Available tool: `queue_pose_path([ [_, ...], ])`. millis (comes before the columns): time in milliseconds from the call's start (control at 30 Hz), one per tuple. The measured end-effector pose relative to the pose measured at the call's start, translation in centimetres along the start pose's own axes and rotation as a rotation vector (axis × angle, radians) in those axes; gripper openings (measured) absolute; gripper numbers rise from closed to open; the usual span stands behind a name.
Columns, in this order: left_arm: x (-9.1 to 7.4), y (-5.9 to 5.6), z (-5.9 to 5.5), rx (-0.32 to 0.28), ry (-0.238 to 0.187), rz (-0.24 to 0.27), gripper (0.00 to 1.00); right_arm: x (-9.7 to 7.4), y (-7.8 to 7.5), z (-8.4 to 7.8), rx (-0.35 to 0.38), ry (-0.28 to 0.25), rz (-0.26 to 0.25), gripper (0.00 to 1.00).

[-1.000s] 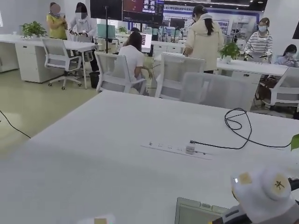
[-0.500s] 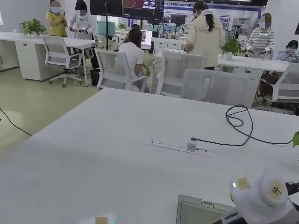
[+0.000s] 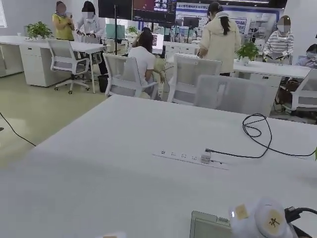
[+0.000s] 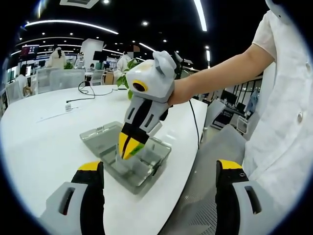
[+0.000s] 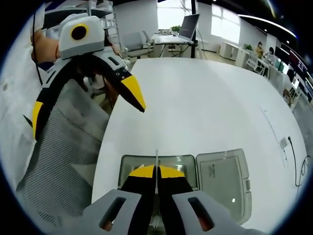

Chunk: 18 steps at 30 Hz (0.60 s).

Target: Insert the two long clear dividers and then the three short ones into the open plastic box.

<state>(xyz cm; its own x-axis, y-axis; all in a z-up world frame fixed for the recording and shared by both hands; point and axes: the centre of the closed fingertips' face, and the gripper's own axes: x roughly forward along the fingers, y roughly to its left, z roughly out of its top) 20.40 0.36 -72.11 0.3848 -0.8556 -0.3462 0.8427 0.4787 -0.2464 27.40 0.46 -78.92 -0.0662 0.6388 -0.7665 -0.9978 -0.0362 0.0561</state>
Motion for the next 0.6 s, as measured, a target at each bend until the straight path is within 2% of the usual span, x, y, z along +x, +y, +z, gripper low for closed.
queue_pose_path([
  [167,0.1,0.0,-0.4,0.003,0.015,-0.004,0.97,0.8,-0.1,-0.6,0.014,0.017,0.007,0.03],
  [400,0.0,0.1,-0.5,-0.006,0.014,-0.005,0.97,1.7,-0.1,-1.2,0.022,0.051,0.015,0.03],
  [600,0.0,0.2,-0.6,-0.009,0.014,-0.005,0.97,2.1,0.0,-1.4,0.001,0.098,0.013,0.03],
])
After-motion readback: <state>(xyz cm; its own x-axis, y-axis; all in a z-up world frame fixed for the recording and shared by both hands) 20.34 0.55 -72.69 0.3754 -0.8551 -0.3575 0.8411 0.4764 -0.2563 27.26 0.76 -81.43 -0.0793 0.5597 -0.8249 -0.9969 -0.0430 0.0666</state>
